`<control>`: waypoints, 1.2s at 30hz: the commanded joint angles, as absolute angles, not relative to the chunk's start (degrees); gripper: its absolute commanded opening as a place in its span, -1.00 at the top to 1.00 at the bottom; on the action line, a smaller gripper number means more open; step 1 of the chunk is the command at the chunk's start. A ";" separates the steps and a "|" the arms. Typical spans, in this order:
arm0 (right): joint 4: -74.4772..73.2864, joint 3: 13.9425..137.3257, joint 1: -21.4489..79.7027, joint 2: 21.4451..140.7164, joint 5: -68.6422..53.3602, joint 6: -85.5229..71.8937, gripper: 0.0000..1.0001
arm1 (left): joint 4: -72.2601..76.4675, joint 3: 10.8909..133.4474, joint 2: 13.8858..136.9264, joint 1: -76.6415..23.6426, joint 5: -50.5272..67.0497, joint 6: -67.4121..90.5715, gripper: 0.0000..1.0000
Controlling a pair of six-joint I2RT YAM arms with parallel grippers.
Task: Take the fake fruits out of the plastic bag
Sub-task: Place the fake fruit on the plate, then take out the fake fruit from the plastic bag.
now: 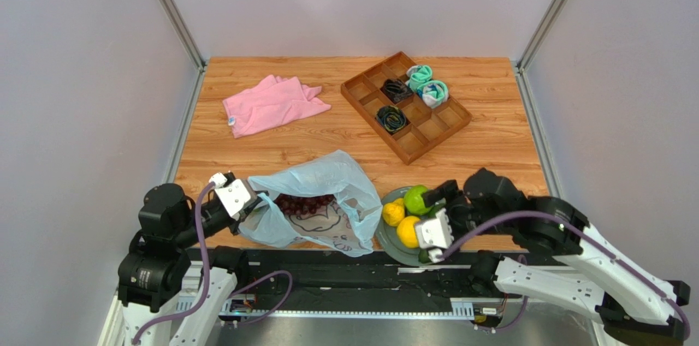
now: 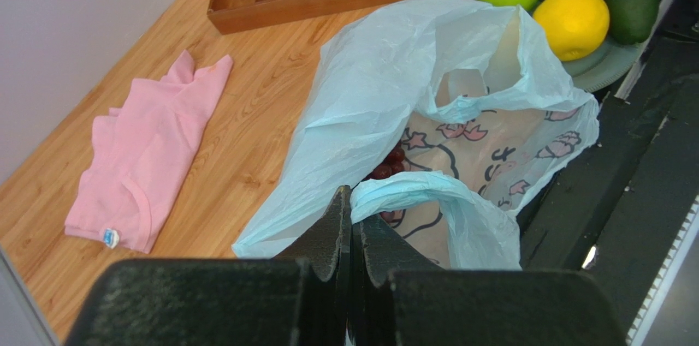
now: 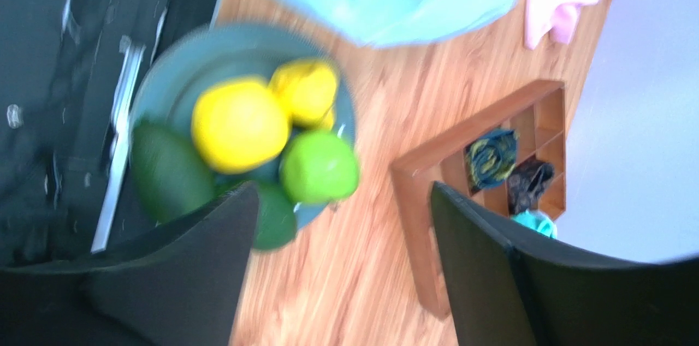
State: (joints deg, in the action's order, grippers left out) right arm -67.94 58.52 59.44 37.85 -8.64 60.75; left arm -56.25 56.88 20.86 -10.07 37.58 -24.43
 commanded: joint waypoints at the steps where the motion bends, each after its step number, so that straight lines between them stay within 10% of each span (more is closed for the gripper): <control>1: -53.37 70.29 59.76 54.64 -16.58 45.37 -0.40 | -60.10 61.25 21.53 -9.76 40.87 -24.87 1.00; 13: -35.78 80.07 62.84 87.17 -28.92 39.28 0.19 | -71.71 66.27 23.03 -9.76 35.16 -38.40 1.00; 20: -20.41 77.60 65.92 97.19 -12.85 34.02 0.45 | -77.25 68.11 22.68 -9.76 31.21 -41.13 1.00; 25: -18.89 81.12 66.09 103.09 -10.37 32.17 0.34 | -79.28 67.85 21.54 -9.76 29.62 -42.01 1.00; 32: -16.88 84.28 66.36 111.95 -5.63 32.70 -0.47 | -79.19 66.80 21.45 -9.76 29.62 -42.19 1.00; 36: -17.04 85.25 66.45 114.69 -5.00 35.58 -0.36 | -79.10 65.92 21.36 -9.76 29.71 -42.71 1.00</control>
